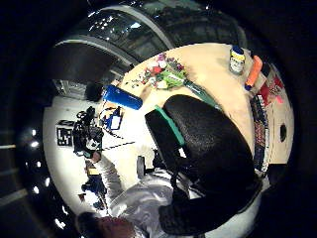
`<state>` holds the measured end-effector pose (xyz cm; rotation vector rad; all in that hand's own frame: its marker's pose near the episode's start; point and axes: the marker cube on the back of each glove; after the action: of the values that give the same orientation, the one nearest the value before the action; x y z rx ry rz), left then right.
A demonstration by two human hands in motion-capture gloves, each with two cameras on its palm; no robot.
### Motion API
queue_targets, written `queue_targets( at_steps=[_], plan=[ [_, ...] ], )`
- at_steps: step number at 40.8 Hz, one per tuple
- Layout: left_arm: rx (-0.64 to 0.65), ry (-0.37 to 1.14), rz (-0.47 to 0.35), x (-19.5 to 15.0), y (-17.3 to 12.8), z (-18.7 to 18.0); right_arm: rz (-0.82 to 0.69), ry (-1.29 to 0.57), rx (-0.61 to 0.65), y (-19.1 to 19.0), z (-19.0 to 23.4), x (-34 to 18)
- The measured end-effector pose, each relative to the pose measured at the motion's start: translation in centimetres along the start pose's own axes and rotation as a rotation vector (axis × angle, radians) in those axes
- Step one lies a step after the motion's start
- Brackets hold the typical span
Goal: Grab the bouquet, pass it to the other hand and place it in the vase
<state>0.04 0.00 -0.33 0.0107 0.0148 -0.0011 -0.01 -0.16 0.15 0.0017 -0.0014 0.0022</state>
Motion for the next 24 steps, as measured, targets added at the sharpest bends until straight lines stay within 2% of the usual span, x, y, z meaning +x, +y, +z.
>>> queue_targets(
  at_steps=[11, 24],
  plan=[
    [0.049, 0.001, 0.007, 0.6, 0.1, -1.1, -0.033, -0.046, -0.003, 0.7, 0.1, 0.1],
    [0.05, 0.044, 0.041, 0.9, -1.4, 0.2, -0.017, -0.05, -0.071, -1.2, 0.3, -1.3]
  ],
)
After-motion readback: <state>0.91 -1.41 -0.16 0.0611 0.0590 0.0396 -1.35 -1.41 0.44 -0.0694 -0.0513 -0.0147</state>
